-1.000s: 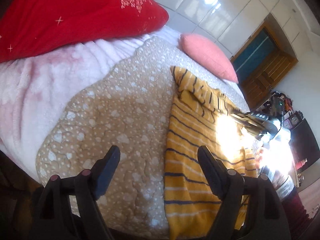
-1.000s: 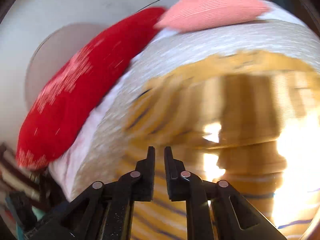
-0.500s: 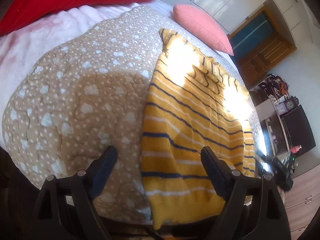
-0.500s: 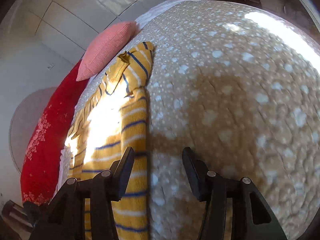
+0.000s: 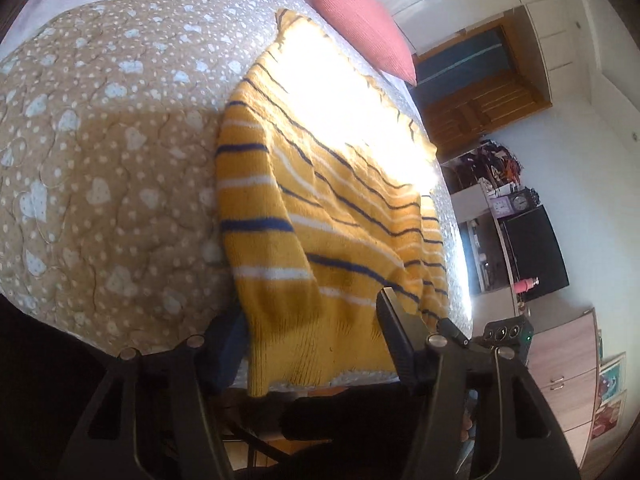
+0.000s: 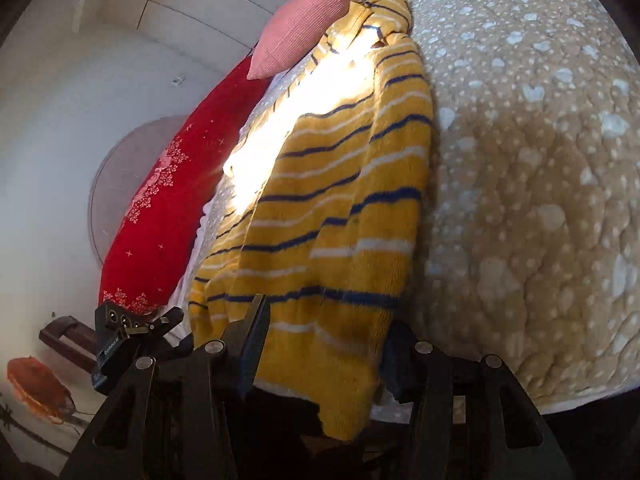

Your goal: Fold small clothes

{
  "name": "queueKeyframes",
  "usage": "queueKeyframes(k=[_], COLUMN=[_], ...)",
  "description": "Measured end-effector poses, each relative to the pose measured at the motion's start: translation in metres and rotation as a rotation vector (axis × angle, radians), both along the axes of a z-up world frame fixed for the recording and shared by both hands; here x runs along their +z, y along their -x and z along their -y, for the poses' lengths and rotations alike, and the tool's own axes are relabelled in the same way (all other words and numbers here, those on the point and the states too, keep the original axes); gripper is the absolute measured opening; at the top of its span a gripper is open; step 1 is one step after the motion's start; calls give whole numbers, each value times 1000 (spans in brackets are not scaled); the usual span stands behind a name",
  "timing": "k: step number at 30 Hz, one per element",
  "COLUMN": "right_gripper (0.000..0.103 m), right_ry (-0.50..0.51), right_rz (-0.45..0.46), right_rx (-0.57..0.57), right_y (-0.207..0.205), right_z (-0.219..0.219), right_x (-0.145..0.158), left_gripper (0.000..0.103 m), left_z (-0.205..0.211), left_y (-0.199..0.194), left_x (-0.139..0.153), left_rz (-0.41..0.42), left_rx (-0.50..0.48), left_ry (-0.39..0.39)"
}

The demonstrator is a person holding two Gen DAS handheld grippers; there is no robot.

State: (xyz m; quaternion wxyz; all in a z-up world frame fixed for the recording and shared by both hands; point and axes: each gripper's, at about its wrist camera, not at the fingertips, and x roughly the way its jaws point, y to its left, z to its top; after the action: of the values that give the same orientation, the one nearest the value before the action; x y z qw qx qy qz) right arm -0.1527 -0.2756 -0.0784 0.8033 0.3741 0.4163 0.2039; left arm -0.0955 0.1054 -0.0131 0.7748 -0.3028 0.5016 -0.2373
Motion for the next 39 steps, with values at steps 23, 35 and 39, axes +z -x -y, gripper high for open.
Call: queueKeyframes(k=[23, 35, 39], right_gripper=[12, 69, 69], right_ry=[-54, -253, -155], right_rz=[154, -27, -5], right_rx=[-26, -345, -357], right_y=[-200, -326, -333], right_z=[17, 84, 94], right_x=[103, 33, 50], left_gripper=[9, 54, 67], left_z=[51, 38, 21], left_y=[-197, -307, -301], left_x=[115, 72, 85], left_rz=[199, 87, 119], left_rx=[70, 183, 199], left_ry=[-177, -192, -212])
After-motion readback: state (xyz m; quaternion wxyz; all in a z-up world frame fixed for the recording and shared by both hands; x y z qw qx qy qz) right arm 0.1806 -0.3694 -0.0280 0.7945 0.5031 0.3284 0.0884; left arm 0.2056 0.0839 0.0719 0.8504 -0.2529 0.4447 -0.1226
